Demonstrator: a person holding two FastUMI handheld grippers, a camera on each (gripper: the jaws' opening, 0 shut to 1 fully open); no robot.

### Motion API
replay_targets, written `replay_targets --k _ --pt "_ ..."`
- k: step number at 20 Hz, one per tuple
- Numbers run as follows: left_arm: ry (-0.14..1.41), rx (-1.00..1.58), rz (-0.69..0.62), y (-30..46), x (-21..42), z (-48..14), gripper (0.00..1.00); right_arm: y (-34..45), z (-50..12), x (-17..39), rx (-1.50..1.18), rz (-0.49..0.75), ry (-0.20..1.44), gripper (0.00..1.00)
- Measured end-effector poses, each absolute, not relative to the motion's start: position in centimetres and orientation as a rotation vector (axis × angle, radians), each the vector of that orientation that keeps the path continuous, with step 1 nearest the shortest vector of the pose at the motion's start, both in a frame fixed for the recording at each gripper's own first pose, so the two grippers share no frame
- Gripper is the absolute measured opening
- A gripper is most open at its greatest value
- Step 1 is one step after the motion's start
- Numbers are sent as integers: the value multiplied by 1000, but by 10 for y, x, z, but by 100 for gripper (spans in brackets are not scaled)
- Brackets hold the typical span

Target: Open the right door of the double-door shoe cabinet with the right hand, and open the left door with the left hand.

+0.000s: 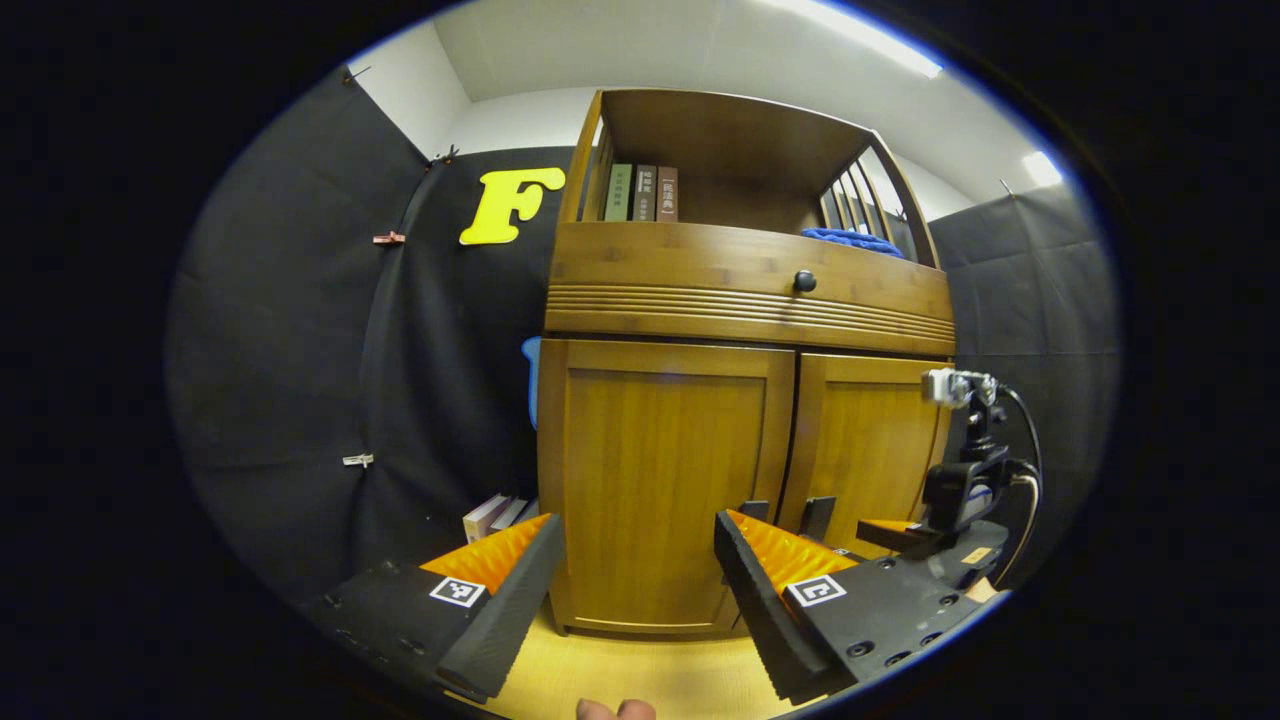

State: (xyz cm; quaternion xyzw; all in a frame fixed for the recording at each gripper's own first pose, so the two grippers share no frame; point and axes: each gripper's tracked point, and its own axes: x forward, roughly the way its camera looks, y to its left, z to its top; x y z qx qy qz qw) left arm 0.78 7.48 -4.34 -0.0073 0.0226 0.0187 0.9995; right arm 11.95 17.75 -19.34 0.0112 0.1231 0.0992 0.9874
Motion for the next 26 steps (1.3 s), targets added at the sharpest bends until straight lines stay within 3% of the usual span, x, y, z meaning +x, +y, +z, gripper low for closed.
replay_targets --k 5,7,8,11,12,13,14,15,16,17,18,22,26 --pt "58 -33 61 92 4 -49 94 191 -205 135 60 198 253 98" --pt "61 -30 67 96 1 -51 94 194 -209 144 72 190 254 94" --pt "61 -28 66 96 1 -51 94 195 -210 146 83 189 257 84" --pt "63 -20 65 95 0 -50 94 195 -204 153 109 170 247 67" --pt "64 -17 64 94 0 -50 94 192 -201 156 111 157 235 48" --pt "64 -12 63 94 -1 -49 94 194 -200 152 110 156 236 49" --pt "65 -9 63 93 -2 -51 94 194 -202 152 95 155 239 39" --pt "66 -8 64 93 -3 -50 91 194 -200 154 67 161 231 39" --pt "68 -10 65 93 -4 -52 92 193 -201 152 52 168 234 29" --pt "70 -16 66 93 -5 -51 92 194 -201 152 49 178 237 33" --pt "72 -23 65 92 -6 -53 94 193 -200 147 52 188 246 25" --pt "73 -32 66 89 -11 -53 94 186 -198 125 50 223 236 22" --pt "60 -28 64 86 -18 -48 92 171 -195 91 50 251 231 25"
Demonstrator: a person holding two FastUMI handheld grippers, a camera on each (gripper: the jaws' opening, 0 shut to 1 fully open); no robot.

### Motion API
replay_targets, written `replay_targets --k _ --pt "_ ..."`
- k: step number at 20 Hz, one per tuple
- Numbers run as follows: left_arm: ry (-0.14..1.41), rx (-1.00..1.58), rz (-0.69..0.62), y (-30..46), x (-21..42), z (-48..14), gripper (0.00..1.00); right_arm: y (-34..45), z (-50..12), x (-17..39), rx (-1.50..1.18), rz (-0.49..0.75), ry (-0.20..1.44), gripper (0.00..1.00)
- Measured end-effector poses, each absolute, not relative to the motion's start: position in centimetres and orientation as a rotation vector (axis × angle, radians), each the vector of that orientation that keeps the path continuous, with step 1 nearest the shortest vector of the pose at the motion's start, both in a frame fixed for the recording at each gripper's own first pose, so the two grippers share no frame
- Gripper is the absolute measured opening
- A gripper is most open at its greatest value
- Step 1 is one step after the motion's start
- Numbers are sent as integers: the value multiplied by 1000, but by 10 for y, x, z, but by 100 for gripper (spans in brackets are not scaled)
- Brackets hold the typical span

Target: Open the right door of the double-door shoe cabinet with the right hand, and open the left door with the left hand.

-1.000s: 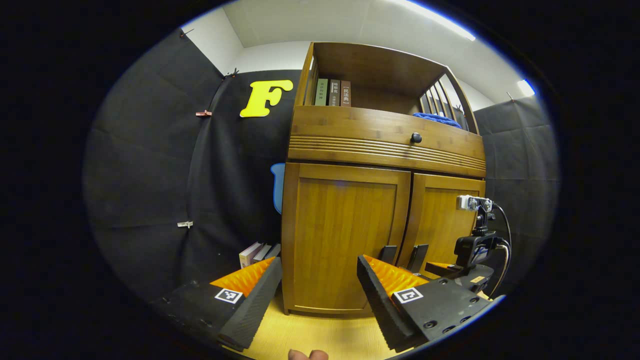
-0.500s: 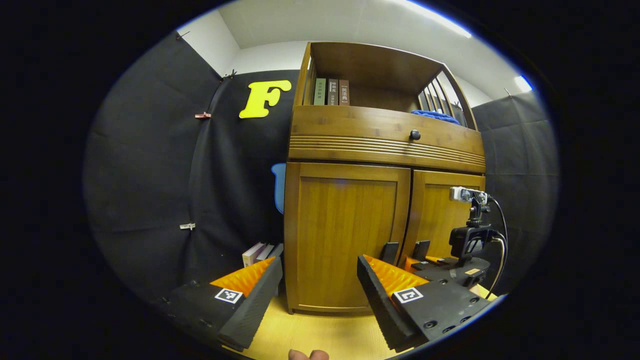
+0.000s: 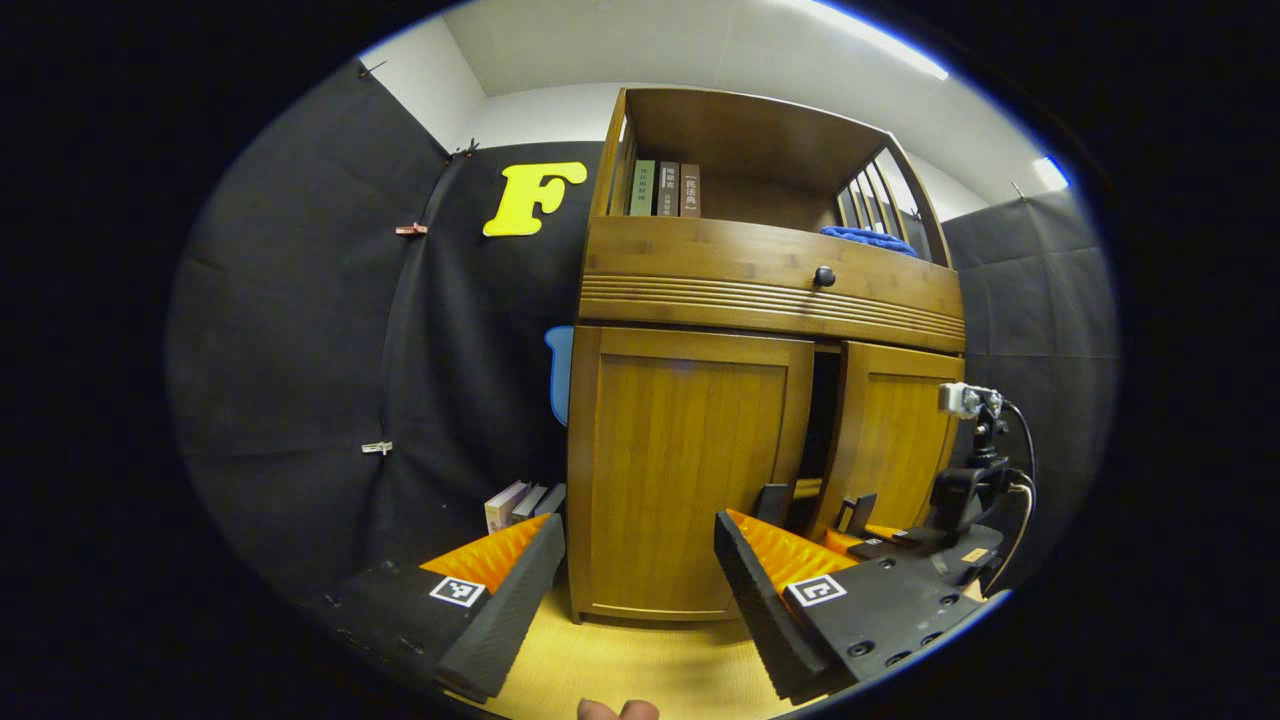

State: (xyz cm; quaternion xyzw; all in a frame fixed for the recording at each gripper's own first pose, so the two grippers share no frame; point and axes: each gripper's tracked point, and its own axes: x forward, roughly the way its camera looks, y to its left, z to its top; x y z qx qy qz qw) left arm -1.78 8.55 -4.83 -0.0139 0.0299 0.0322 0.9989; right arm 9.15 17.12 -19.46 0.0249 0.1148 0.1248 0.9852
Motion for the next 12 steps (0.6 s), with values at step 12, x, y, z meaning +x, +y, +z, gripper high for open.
replay_targets --k 12 --pt "63 -35 32 51 -41 -45 94 86 -182 8 66 239 249 25"
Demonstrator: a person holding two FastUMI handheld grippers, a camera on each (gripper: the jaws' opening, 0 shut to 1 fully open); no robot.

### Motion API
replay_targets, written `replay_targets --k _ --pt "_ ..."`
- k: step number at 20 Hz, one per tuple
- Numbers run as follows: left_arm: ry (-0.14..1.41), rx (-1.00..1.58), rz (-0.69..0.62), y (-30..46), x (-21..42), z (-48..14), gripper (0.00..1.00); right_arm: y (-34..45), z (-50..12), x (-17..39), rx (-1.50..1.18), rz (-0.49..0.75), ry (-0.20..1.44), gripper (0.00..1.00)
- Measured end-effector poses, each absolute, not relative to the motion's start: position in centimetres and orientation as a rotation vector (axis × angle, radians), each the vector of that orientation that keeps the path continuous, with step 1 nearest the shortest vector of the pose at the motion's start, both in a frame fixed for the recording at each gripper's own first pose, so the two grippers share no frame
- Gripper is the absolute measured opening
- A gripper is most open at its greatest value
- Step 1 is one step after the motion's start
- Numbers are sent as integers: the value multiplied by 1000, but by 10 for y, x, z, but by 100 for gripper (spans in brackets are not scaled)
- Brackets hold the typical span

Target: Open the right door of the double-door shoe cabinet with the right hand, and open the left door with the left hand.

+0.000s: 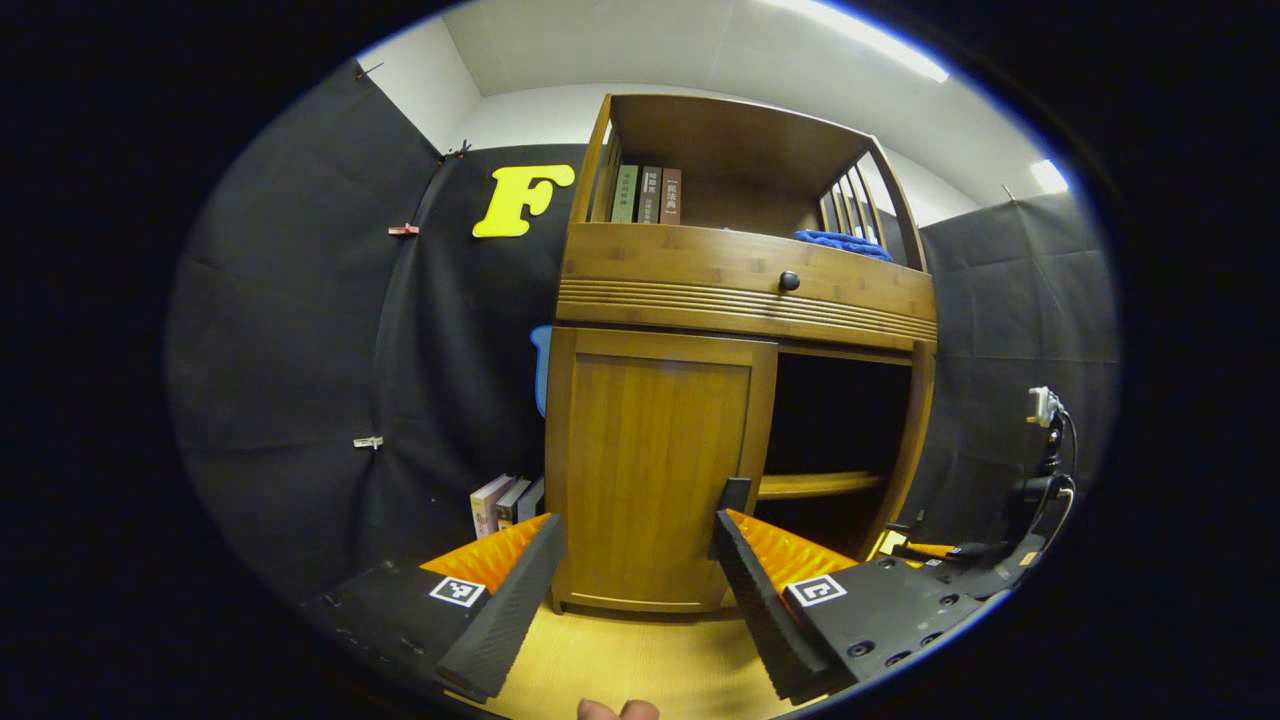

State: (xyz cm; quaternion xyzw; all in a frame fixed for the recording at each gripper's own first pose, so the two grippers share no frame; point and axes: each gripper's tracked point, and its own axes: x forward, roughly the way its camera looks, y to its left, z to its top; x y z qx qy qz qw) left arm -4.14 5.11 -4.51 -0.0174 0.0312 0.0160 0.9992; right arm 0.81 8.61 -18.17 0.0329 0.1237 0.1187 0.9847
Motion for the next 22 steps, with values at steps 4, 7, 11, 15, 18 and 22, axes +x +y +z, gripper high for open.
replay_targets --k 4,7,11,15,18,22 --pt "56 -32 8 37 -45 -43 94 54 -178 -10 77 196 254 25" --pt "58 -40 -21 23 -43 -41 94 30 -170 -20 94 162 253 25" --pt "48 -39 -64 1 -39 -37 94 -2 -148 -27 96 132 213 24" --pt "47 -53 -106 -20 -34 -36 94 -35 -149 -30 77 113 227 24" --pt "45 -50 -132 -33 -31 -35 94 -64 -148 -40 106 58 245 20" --pt "41 -43 -153 -42 -24 -37 94 -94 -159 -26 135 80 277 6"
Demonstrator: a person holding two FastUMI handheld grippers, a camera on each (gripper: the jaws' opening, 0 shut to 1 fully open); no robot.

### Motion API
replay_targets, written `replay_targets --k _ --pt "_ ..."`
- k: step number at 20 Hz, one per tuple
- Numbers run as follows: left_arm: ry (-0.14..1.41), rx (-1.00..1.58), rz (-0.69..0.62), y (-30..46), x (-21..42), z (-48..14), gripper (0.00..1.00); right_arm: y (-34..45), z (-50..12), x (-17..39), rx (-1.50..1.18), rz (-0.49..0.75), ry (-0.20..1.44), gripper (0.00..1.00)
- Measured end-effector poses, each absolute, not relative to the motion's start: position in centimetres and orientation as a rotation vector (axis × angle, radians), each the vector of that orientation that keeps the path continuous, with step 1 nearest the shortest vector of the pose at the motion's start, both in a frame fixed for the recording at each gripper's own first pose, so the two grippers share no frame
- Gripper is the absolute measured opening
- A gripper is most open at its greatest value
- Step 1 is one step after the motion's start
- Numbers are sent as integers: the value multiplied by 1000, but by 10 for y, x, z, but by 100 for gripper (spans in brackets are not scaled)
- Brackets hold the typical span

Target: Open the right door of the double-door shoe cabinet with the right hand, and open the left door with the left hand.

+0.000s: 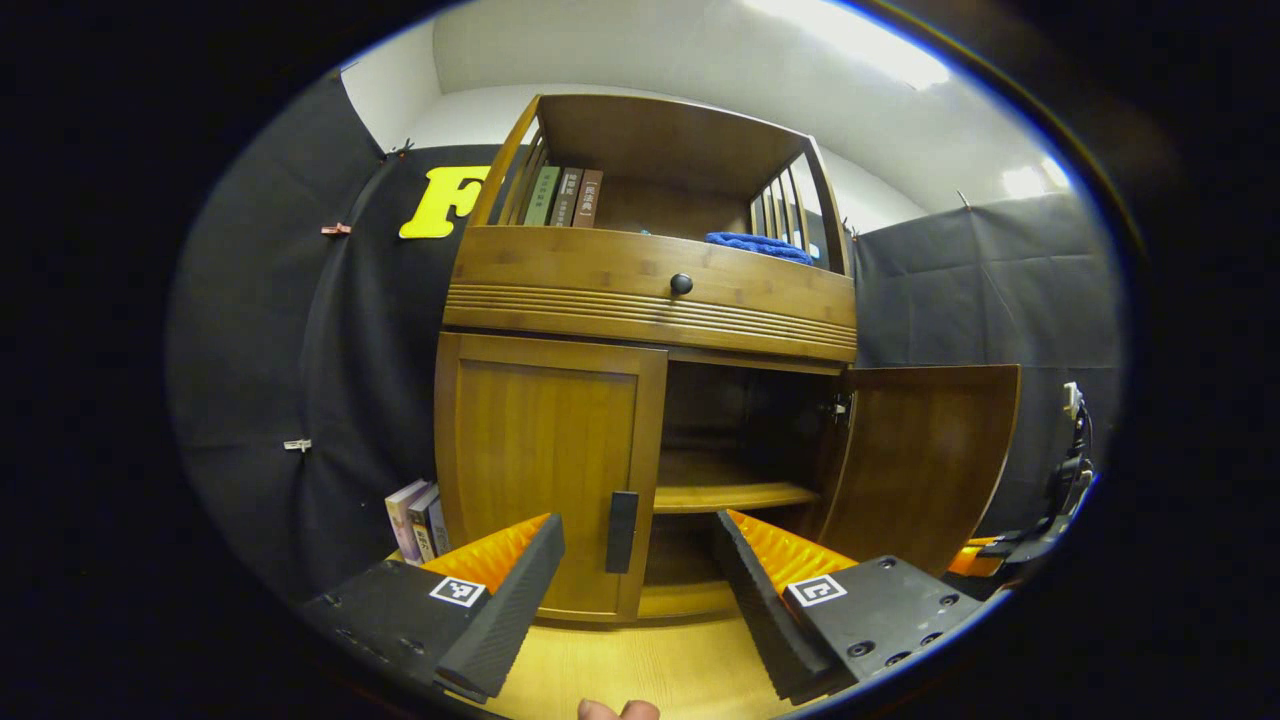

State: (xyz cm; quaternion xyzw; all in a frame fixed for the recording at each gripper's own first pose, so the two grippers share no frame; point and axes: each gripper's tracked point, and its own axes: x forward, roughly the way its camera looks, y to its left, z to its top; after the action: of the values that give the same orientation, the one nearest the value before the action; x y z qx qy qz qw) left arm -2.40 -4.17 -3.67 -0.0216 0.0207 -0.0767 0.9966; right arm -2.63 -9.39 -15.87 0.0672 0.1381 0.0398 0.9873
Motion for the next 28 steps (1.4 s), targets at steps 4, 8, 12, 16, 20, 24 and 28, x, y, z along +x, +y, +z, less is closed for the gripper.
replay_targets --k 4,8,12,16,20,24,28 --pt "57 -45 -167 -50 -6 -46 94 -112 -158 -29 95 125 280 7" --pt "91 -43 -146 -54 19 -63 94 -131 -155 -28 98 124 269 7" --pt "124 -27 -124 -56 47 -81 97 -144 -155 -30 101 122 272 8" --pt "147 3 -94 -56 75 -99 97 -147 -157 -45 3 140 271 22" --pt "169 -10 -74 -57 104 -118 94 -178 -142 -52 -37 67 217 68" --pt "186 -12 -53 -52 134 -133 92 -207 -122 -58 37 -17 172 95" --pt "204 9 -4 -39 159 -148 82 -229 -113 -67 40 -63 153 96"
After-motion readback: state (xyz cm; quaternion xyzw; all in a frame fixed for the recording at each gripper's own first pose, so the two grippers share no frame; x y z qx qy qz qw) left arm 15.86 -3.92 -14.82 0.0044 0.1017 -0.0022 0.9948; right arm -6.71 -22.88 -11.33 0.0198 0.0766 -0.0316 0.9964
